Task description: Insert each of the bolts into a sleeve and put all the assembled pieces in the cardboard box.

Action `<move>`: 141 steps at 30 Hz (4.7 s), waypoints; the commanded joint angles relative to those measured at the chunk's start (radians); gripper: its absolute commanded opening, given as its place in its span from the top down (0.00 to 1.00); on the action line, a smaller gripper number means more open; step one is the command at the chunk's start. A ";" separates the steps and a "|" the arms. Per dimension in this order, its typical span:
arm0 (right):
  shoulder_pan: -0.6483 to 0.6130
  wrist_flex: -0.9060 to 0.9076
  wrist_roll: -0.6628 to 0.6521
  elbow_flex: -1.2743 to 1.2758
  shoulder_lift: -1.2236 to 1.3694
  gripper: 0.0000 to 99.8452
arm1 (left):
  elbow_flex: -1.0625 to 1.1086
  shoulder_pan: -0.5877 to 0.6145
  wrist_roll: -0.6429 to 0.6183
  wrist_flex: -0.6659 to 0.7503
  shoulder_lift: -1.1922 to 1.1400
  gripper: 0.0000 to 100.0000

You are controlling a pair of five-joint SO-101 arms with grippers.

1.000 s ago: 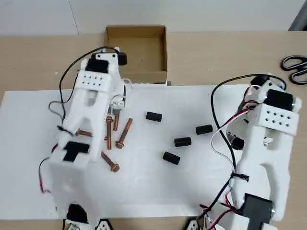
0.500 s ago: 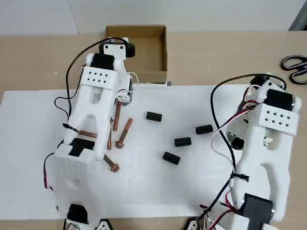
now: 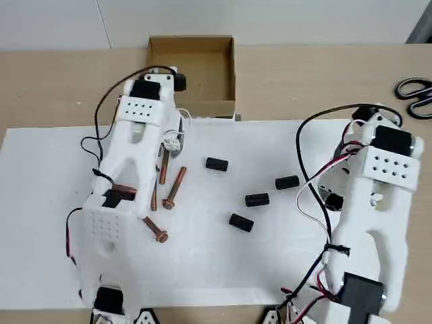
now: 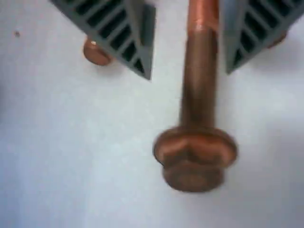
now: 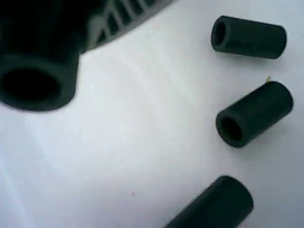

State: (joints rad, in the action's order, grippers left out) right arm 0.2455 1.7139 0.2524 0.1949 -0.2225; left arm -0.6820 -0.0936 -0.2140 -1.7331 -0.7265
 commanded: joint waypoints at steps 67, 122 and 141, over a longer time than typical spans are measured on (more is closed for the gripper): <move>-0.338 0.016 0.025 -0.011 -0.638 1.00 | 0.096 -0.055 -0.074 -0.020 0.855 1.00; -1.104 -0.628 -0.339 0.985 -1.584 1.00 | 1.520 -0.451 -0.353 0.706 2.383 1.00; -1.135 -0.628 -0.339 0.985 -1.584 1.00 | 1.702 -0.462 -0.353 0.844 2.381 1.00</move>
State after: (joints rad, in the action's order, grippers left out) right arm -0.8746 1.1185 -0.0775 1.1891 -1.8013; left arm 1.0134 -0.5493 -0.5608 -0.9459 1.6502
